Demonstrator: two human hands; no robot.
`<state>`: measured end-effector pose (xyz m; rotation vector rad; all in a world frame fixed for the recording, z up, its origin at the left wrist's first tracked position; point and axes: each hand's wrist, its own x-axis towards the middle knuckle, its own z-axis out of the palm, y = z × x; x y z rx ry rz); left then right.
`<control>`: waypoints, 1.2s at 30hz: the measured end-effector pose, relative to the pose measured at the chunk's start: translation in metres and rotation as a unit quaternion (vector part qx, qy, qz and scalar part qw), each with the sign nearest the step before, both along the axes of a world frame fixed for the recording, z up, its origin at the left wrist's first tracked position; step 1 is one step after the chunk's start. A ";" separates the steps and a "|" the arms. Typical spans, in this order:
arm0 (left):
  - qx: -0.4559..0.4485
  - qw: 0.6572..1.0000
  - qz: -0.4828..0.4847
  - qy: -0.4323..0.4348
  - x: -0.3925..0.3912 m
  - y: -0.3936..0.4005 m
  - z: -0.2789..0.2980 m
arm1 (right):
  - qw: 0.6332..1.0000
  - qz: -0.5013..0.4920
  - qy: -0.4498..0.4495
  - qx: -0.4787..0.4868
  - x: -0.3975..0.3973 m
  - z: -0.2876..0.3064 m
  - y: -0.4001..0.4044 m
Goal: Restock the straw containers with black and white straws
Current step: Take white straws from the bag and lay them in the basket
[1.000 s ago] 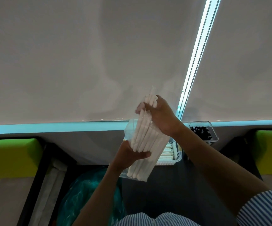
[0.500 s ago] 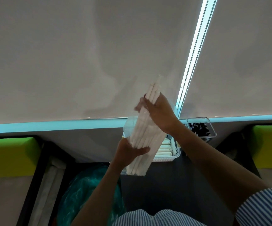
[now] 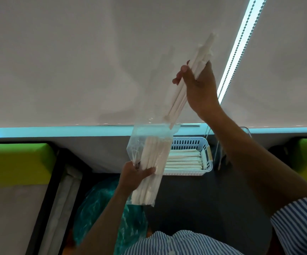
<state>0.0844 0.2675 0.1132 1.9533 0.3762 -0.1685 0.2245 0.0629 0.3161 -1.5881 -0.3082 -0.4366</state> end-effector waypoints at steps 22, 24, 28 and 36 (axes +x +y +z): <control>0.089 0.988 0.110 0.064 0.002 0.079 -0.051 | 0.980 -0.020 0.165 -0.105 0.048 -0.127 -0.006; 0.081 0.988 0.111 0.067 0.004 0.083 -0.055 | 0.946 0.030 0.232 -0.222 0.041 -0.159 0.001; 0.062 0.988 0.125 0.066 0.006 0.090 -0.055 | 0.856 0.146 0.284 -0.406 0.028 -0.217 0.012; 0.038 0.986 0.146 0.067 -0.002 0.101 -0.060 | 0.686 0.281 0.308 -0.597 0.007 -0.297 0.027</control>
